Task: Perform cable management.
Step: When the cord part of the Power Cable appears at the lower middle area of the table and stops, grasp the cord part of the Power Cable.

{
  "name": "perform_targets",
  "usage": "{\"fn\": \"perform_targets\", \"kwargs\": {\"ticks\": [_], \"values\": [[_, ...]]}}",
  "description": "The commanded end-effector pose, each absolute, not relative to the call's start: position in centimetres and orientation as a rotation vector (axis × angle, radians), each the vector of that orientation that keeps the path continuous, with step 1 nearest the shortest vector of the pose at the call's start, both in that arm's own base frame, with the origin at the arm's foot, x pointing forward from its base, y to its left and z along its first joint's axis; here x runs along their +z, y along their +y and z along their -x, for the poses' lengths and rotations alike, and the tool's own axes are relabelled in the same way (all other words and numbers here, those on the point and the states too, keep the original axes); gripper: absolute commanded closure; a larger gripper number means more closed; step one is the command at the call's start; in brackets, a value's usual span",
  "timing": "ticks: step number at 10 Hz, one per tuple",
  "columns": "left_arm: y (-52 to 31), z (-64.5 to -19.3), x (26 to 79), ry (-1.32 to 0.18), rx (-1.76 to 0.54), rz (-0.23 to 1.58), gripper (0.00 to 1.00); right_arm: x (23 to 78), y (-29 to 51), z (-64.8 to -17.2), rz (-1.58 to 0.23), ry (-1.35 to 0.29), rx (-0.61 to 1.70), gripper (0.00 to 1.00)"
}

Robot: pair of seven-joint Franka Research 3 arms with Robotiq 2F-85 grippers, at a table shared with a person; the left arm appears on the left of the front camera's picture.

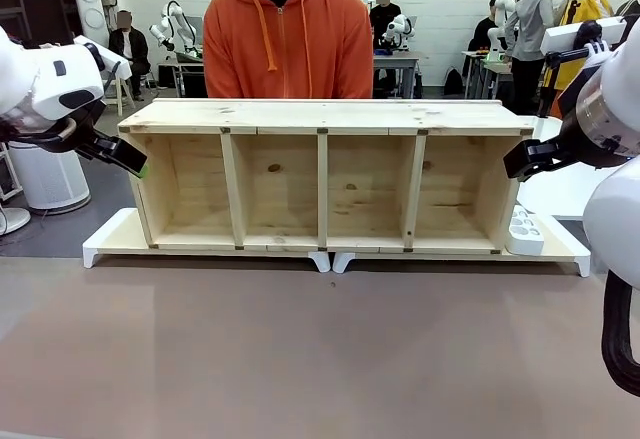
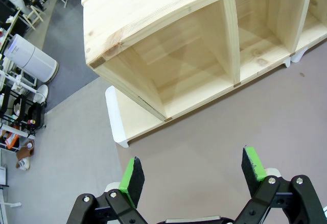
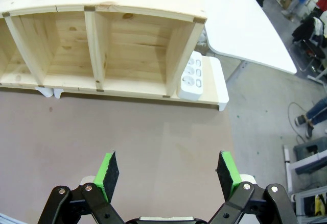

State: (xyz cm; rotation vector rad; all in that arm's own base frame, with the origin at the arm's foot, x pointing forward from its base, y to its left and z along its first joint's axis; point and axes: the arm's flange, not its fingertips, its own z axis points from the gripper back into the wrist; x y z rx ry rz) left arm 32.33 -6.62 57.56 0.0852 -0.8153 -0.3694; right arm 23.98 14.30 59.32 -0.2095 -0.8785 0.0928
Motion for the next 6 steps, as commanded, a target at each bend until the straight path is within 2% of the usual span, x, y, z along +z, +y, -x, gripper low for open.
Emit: {"fn": "perform_targets", "kwargs": {"ticks": [1, 6], "values": [[-6.57, -32.35, 57.55, -0.815, -0.37, -0.082, 0.0, 59.31, 14.27, -24.0, 0.209, -0.877, 0.102, 0.0], [-6.57, -32.35, 57.55, -0.815, -0.37, -0.082, 0.0, 59.31, 14.27, -24.0, 0.209, -0.877, 0.102, 0.0]]}}
